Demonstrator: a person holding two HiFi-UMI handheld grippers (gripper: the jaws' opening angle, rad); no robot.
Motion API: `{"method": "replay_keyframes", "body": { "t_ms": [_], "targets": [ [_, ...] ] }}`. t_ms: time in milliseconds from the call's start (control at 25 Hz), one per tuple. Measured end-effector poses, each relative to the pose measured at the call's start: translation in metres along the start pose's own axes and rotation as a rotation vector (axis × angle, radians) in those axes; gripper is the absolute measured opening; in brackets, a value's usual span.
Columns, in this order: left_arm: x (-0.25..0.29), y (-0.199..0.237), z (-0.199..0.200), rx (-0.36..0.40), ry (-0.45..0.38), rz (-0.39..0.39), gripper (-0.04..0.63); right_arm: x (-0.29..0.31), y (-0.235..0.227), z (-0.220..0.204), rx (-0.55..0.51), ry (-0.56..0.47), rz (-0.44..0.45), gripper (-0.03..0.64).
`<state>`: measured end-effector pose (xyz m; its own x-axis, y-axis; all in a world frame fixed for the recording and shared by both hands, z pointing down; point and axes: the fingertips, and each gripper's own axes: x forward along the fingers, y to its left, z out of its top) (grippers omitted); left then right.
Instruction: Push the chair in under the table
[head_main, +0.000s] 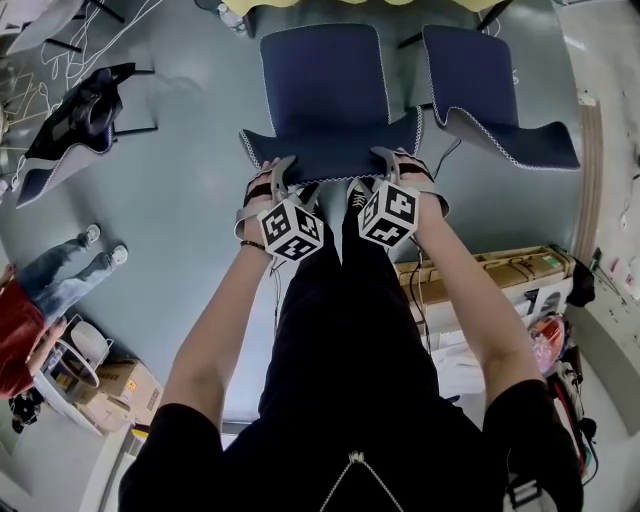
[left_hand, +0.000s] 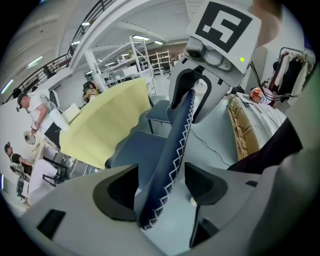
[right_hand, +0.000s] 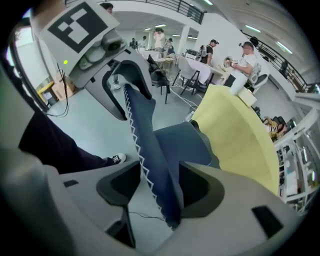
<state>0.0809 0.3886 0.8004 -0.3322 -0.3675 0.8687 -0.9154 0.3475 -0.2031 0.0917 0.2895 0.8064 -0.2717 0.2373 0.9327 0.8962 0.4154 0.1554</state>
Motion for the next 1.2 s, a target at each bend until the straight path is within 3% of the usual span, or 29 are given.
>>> {"method": "replay_keyframes", "body": {
  "t_ms": [400, 560, 840, 1200],
  "targets": [
    [0.032, -0.011, -0.012, 0.173, 0.092, -0.045, 0.288, 0.039, 0.000, -0.019, -0.207, 0.141, -0.040, 0.221],
    [0.040, -0.007, -0.016, 0.245, 0.134, -0.016, 0.194, 0.042, -0.003, -0.022, -0.242, 0.153, -0.064, 0.192],
    [0.041, -0.006, -0.014, 0.290, 0.125, -0.015, 0.142, 0.042, -0.006, -0.022, -0.255, 0.152, -0.085, 0.147],
    [0.045, 0.002, -0.009, 0.307, 0.104, -0.007, 0.126, 0.045, -0.017, -0.019, -0.277, 0.142, -0.110, 0.124]
  ]
}}
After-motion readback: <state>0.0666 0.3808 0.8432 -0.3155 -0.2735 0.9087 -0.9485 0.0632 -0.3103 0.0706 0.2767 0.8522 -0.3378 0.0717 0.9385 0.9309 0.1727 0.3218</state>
